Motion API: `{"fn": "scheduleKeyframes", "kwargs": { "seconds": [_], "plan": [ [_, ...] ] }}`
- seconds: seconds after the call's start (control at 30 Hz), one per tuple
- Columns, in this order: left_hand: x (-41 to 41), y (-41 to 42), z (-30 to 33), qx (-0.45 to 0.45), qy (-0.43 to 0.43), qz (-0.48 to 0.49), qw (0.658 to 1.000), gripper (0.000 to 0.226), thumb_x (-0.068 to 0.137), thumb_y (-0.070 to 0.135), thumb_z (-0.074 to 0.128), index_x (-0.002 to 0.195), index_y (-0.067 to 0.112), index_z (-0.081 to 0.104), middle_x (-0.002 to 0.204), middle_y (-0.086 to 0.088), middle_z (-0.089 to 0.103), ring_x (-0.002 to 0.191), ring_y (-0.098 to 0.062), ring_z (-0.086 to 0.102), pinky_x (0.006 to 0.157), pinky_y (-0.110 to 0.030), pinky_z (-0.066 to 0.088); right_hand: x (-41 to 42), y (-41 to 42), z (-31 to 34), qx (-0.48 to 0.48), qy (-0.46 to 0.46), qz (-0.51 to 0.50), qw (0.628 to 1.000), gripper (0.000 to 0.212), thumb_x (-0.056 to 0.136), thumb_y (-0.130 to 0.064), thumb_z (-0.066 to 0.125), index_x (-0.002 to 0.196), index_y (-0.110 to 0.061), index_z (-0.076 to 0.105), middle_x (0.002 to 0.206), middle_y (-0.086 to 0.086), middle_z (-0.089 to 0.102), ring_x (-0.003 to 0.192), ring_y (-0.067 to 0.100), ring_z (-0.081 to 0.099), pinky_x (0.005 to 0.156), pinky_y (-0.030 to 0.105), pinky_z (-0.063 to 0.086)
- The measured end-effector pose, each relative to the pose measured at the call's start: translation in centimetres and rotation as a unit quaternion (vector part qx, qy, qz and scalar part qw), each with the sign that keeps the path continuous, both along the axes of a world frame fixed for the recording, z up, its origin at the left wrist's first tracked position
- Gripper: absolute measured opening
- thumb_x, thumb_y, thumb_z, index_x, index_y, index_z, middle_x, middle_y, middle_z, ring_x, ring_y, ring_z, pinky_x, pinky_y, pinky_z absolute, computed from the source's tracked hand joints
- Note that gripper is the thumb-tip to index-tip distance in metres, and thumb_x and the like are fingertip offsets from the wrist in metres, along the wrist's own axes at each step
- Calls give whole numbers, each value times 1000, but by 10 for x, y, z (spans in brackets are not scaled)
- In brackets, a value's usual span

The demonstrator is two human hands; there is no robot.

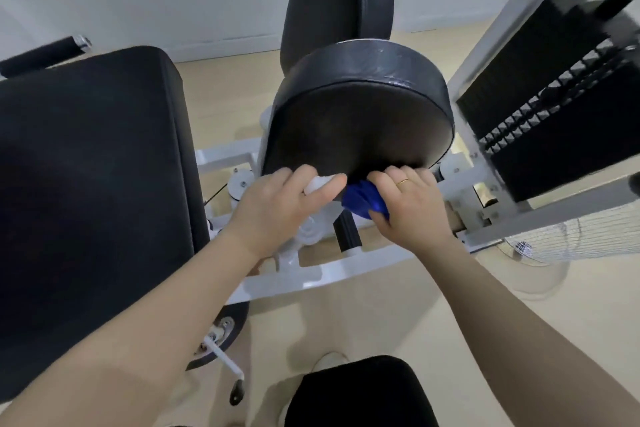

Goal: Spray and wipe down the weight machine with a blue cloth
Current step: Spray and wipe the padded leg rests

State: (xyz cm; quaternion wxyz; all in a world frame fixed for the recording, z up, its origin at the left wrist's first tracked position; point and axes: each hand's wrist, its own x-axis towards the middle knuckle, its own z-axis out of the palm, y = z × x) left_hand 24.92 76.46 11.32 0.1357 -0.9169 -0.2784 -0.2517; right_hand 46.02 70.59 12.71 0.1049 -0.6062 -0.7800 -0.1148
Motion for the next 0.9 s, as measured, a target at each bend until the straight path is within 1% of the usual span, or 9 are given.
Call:
{"fn": "scheduleKeyframes", "kwargs": {
  "seconds": [0.1,0.17,0.2,0.27,0.33,0.47,0.57,0.73,0.9],
  "plan": [
    [2,7,1,30,9,-39,999,46,85,-9,30,123,16,39,75,-11,60,48,-20,45,37,-25,37,0,0,-13,44,-32,7,998,31,76,-29,47,94,-9,64,78,8,62,62,27,56,62,31,27],
    [5,8,4,75,2,-67,995,40,91,-6,24,120,16,41,73,-11,61,46,-19,46,39,-25,37,2,-3,-22,83,-50,18,995,29,77,-29,49,98,-11,58,77,7,62,62,25,54,60,32,29],
    [6,9,7,99,4,-87,991,38,93,-5,25,119,16,42,72,-10,62,46,-19,46,39,-24,37,4,-2,-24,97,-53,24,994,28,77,-29,51,98,-12,56,78,6,62,62,24,54,59,33,32],
    [7,8,11,145,11,-125,981,36,94,-4,28,118,17,44,69,-8,61,44,-18,44,39,-23,37,6,-4,-27,111,-63,29,991,27,77,-28,52,97,-12,60,78,5,63,63,23,55,58,32,34],
    [6,9,17,181,27,-149,972,36,94,-3,30,119,17,44,68,-8,60,44,-18,44,39,-23,37,7,-5,-27,120,-64,33,990,27,77,-27,51,92,-10,65,76,4,63,62,22,55,60,30,31],
    [6,11,21,243,37,-151,958,43,90,-7,28,122,16,44,70,-8,59,45,-19,42,38,-23,35,8,-13,-28,158,-45,53,985,28,76,-26,48,87,-7,66,72,6,61,61,24,56,63,27,28],
    [8,20,16,256,51,-146,954,46,86,-9,32,124,15,42,72,-10,57,47,-20,41,36,-26,39,6,-14,-27,174,-43,47,983,27,76,-25,47,85,-6,65,70,5,60,60,25,55,64,27,28],
    [7,26,2,258,71,-156,951,48,84,-11,34,126,12,40,73,-13,53,48,-23,41,36,-26,41,2,-20,-33,215,-52,35,975,28,75,-23,47,84,-6,67,69,5,60,60,25,54,64,28,28],
    [4,25,-8,233,68,-162,956,50,87,-10,18,125,12,41,73,-12,54,47,-23,42,34,-26,41,-1,-27,-37,204,-53,24,977,28,78,-24,47,87,-6,66,71,5,60,62,24,56,67,28,30]
  ]
}}
